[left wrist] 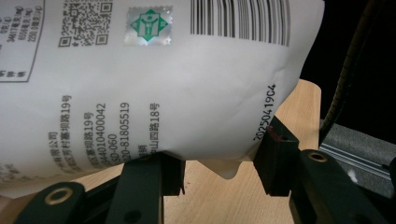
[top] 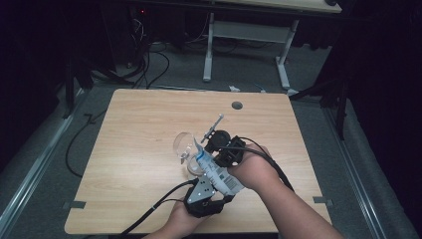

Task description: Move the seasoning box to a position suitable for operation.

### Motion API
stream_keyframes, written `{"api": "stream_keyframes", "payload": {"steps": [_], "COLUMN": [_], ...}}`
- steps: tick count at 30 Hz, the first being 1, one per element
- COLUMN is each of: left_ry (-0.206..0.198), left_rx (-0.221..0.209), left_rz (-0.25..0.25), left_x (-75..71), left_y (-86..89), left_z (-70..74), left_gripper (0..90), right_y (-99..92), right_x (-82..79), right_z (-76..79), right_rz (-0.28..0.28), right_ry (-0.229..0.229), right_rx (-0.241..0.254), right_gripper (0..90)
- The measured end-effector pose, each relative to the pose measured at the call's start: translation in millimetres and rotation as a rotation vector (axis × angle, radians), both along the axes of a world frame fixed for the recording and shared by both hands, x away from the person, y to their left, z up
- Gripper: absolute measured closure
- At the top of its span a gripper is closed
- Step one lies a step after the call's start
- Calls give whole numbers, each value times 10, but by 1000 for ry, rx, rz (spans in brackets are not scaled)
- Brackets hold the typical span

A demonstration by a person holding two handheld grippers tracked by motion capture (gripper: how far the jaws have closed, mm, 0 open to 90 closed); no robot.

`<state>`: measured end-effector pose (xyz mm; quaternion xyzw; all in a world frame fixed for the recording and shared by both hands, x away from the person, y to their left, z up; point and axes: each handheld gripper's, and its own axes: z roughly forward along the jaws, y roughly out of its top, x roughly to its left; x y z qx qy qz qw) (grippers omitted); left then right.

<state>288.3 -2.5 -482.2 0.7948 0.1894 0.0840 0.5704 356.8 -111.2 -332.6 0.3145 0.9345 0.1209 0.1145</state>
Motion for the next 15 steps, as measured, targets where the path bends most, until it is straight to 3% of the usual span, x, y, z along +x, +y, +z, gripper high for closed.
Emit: {"api": "stream_keyframes", "payload": {"steps": [15], "left_ry": [-4], "left_rx": [-2], "left_rz": [1], "left_x": [18], "left_y": [33], "left_z": [16], "left_gripper": [591], "right_y": [43], "right_x": [13], "right_z": [20], "right_rz": [0], "right_ry": [-3], "right_rx": [-4], "right_gripper": [900]}}
